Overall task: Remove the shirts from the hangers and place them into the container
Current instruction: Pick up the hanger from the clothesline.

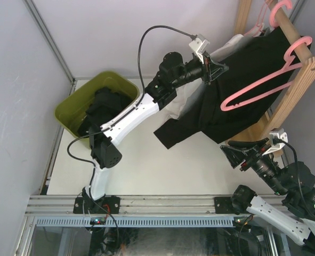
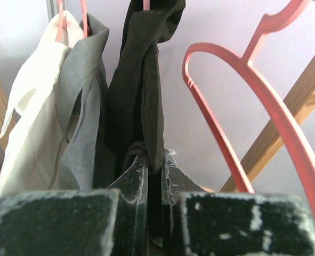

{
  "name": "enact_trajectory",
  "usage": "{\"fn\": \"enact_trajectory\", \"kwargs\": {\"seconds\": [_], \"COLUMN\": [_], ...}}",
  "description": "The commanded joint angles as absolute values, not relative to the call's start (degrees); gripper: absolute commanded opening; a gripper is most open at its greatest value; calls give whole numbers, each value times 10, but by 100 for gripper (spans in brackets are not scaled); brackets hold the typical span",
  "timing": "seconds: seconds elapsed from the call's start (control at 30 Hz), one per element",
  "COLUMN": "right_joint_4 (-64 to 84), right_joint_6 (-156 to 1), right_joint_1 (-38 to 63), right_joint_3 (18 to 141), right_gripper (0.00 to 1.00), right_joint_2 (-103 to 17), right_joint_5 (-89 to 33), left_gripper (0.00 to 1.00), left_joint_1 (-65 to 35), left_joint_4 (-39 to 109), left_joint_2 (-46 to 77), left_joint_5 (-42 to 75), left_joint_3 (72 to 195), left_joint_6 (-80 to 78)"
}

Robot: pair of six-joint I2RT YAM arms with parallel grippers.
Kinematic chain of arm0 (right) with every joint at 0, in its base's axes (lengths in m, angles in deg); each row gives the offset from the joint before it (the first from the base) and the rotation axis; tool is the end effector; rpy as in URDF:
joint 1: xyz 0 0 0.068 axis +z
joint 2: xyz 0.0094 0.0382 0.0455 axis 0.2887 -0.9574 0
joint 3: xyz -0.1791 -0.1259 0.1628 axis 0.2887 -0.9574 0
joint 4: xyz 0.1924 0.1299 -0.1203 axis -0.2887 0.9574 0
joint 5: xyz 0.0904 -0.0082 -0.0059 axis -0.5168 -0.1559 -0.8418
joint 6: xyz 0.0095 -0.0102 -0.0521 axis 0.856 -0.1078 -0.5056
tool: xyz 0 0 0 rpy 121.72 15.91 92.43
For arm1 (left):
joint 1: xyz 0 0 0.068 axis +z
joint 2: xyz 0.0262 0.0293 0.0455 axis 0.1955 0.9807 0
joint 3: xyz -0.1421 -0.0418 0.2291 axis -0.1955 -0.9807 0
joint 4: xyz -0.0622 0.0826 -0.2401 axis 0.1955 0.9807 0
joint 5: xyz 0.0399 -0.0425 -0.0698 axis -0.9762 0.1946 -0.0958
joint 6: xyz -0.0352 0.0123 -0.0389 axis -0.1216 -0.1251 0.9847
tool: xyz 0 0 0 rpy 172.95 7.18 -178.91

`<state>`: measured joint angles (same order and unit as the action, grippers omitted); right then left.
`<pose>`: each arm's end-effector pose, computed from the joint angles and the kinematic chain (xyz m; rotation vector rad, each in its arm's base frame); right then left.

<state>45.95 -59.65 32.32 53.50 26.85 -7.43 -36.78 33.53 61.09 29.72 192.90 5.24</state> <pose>0.0229 0.0139 0.3665 -0.1554 1.5952 0.8364 0.3190 -0.3742 0.4672 0.6975 1.2748 -1.2006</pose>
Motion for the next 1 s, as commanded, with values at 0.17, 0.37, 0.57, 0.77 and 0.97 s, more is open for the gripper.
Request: {"fn": "enact_trajectory", "kwargs": {"seconds": [0.17,0.37,0.57,0.77,0.97], "right_joint_4": [455,447,443,444,408], "right_joint_6": [-589,-590,-580,-575,-578], "right_joint_1": [321,321,321,321,321], "right_joint_3": [544,544,544,544,544], "right_gripper": [47,47,47,47,47], "right_joint_2": [269,251,239,249,243], "right_joint_5": [-62,-68,-79,-76,-78], "left_gripper": [0,0,0,0,0], "left_joint_1": [-369,-366,-364,-364,-365], "left_joint_4": [128,92,101,146,128], "left_joint_2": [388,345,382,320,160], "left_joint_5": [259,231,239,186,154], "left_joint_3": [1652,1583,1656,1577,1315], "left_joint_6": [23,12,28,-7,-25]}}
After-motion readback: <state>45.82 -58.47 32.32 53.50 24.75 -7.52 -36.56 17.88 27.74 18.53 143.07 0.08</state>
